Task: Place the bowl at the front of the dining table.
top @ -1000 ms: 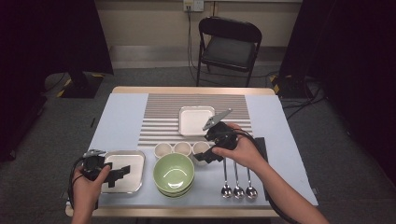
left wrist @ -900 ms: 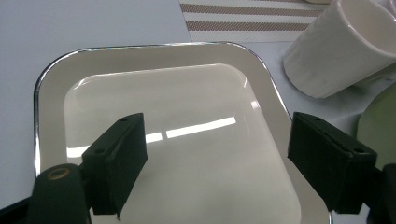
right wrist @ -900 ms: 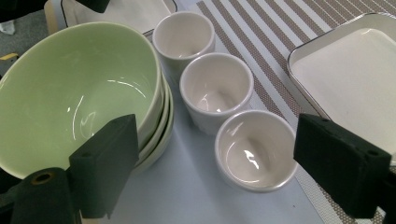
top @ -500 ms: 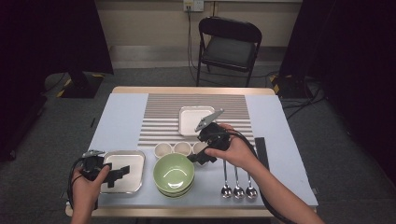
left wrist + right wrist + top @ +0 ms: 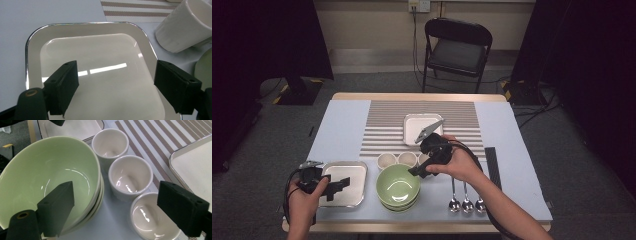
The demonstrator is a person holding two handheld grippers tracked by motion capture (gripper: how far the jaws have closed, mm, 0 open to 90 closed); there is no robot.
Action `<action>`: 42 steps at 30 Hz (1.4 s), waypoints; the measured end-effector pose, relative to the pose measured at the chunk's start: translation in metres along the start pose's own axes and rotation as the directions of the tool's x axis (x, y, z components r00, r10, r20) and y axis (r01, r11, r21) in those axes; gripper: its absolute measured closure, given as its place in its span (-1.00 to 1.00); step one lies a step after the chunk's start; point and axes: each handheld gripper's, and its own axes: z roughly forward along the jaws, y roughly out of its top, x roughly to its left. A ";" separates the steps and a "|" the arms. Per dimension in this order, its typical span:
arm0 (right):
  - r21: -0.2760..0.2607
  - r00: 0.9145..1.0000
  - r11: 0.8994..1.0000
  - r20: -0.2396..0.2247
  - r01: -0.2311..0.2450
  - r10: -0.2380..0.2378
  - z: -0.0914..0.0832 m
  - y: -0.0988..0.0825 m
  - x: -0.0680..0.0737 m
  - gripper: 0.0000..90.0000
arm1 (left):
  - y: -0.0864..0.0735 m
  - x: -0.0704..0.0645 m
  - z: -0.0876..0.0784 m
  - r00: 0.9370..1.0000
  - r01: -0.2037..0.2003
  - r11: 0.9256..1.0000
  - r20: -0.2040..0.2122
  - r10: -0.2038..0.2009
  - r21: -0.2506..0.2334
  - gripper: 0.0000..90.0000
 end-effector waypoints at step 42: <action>0.104 0.998 0.992 0.003 -0.069 0.069 0.026 0.004 0.016 0.44 | 0.000 -0.001 -0.001 1.000 -0.001 1.000 0.003 0.001 -0.001 -0.57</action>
